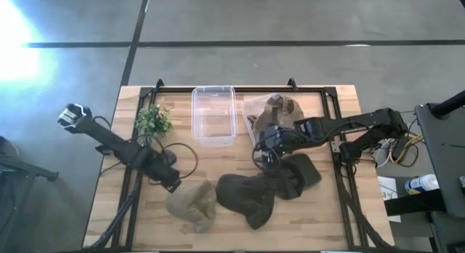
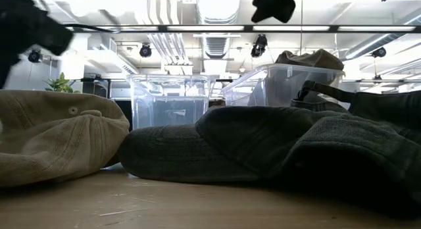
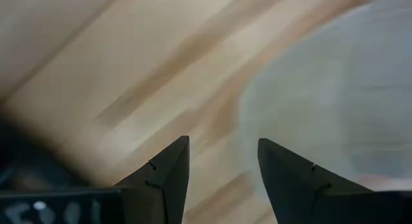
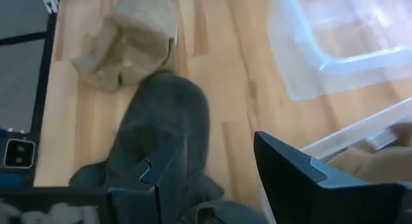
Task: Pick & Place hat
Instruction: Put the brown cap into the right transparent bin
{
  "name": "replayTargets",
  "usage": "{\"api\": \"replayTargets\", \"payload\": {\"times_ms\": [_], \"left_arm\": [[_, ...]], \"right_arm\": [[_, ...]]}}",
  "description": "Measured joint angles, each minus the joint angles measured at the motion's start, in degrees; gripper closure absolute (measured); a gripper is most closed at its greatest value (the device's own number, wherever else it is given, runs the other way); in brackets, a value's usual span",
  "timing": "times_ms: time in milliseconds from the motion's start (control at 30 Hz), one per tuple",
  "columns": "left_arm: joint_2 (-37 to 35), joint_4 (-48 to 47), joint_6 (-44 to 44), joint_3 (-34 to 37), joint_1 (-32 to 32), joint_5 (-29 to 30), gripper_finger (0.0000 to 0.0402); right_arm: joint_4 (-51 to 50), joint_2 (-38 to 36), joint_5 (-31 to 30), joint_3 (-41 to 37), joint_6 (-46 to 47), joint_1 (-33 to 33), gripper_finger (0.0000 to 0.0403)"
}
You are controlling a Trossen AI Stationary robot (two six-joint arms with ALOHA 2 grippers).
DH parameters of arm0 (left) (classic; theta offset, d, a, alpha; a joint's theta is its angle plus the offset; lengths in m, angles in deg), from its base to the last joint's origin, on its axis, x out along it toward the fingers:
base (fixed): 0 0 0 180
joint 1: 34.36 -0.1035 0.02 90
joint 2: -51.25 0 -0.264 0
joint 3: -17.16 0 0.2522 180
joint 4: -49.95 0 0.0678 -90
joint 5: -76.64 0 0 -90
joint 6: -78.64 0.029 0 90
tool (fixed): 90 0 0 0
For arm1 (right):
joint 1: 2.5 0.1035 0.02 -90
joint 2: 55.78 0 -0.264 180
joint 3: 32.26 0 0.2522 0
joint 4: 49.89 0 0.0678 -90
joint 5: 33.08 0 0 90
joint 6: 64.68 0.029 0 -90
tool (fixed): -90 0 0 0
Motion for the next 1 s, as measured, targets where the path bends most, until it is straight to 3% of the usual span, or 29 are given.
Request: {"api": "replayTargets", "payload": {"times_ms": [267,433,567,767,1000], "left_arm": [[-0.18,1.60,-19.40,2.84,10.77,-0.12,0.0225],[-2.40,12.73,-27.70,7.38,15.45,2.50,0.0225],[-5.07,22.61,-33.56,12.50,19.11,6.78,0.0225],[-8.10,30.25,-42.37,19.53,25.97,14.71,0.0225],[-8.76,55.18,-39.93,28.67,29.31,30.47,0.0225]], "right_arm": [[0.48,3.99,4.54,-0.04,5.47,1.43,0.0227],[1.14,5.87,6.37,-0.04,6.03,2.26,0.0227],[2.41,6.38,6.67,-0.04,7.35,3.16,0.0227],[3.86,6.30,6.52,-0.04,9.65,3.99,0.0227],[5.48,6.91,7.55,-0.02,10.38,4.40,0.0227]]}}
